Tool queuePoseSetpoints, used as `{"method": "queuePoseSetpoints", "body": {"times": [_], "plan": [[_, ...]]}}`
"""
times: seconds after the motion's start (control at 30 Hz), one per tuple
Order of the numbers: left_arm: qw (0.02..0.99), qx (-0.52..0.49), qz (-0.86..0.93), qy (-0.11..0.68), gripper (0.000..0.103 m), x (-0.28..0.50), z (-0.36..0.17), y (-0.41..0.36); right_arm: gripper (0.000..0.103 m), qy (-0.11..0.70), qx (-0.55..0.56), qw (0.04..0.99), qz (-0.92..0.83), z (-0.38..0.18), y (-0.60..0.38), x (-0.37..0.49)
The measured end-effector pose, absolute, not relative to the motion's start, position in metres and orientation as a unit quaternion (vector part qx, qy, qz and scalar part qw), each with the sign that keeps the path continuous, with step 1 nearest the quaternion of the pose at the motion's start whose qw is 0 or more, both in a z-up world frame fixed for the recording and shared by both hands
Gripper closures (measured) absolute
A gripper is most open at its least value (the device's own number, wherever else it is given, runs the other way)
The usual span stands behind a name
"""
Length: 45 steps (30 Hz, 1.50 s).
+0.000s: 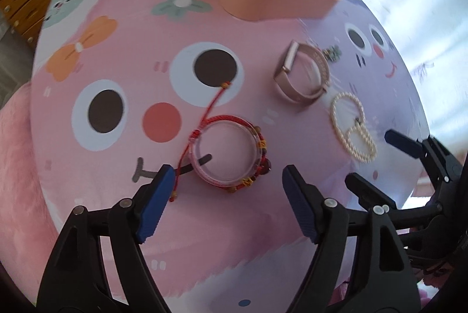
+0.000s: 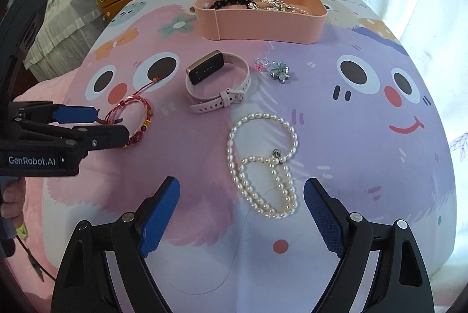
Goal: Organize jewelry
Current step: 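Lower the left gripper onto the red string bracelet while the right approaches the pearl necklace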
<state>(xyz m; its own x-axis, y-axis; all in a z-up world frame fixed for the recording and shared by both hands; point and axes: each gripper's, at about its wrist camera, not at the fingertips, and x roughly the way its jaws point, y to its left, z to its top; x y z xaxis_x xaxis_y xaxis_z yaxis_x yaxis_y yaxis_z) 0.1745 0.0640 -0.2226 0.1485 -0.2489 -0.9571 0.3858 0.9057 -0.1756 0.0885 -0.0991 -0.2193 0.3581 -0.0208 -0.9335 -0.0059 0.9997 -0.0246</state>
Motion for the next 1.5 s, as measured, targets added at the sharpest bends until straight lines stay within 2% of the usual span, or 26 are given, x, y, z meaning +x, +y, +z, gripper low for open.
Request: {"method": "queuePoseSetpoints", "body": {"times": [0.3, 0.57, 0.7, 0.83, 0.93, 1.03, 1.1, 1.17, 1.2, 1.33, 1.5], "plan": [[0.750, 0.150, -0.242, 0.597, 0.027, 0.168, -0.234, 0.044, 0.015, 0.549, 0.003, 0.834, -0.063, -0.229, -0.111, 0.075], [0.769, 0.166, -0.257, 0.562, 0.025, 0.173, -0.232, 0.042, 0.015, 0.522, 0.000, 0.850, -0.063, -0.237, -0.113, 0.074], [0.774, 0.163, -0.263, 0.552, 0.025, 0.178, -0.239, 0.034, 0.027, 0.520, -0.002, 0.852, -0.056, -0.243, -0.110, 0.082], [0.780, 0.162, -0.267, 0.543, 0.025, 0.180, -0.240, 0.031, 0.034, 0.511, 0.006, 0.857, -0.059, -0.245, -0.110, 0.092], [0.785, 0.160, -0.269, 0.535, 0.025, 0.180, -0.240, 0.032, 0.046, 0.505, 0.008, 0.861, -0.061, -0.245, -0.112, 0.100], [0.791, 0.157, -0.268, 0.527, 0.025, 0.180, -0.241, 0.031, 0.064, 0.501, 0.011, 0.863, -0.062, -0.244, -0.115, 0.106], [0.796, 0.152, -0.267, 0.522, 0.030, 0.179, -0.241, 0.031, 0.083, 0.505, 0.014, 0.861, -0.058, -0.243, -0.118, 0.111], [0.804, 0.145, -0.262, 0.514, 0.041, 0.179, -0.239, 0.034, 0.094, 0.508, 0.020, 0.860, -0.045, -0.242, -0.123, 0.115], [0.806, 0.141, -0.259, 0.513, 0.044, 0.180, -0.238, 0.035, 0.096, 0.508, 0.020, 0.860, -0.038, -0.242, -0.125, 0.116], [0.808, 0.139, -0.257, 0.511, 0.044, 0.180, -0.238, 0.035, 0.097, 0.511, 0.031, 0.858, -0.031, -0.242, -0.128, 0.118], [0.811, 0.135, -0.253, 0.509, 0.044, 0.180, -0.238, 0.036, 0.098, 0.516, 0.143, 0.844, -0.035, -0.244, -0.145, 0.120]]}}
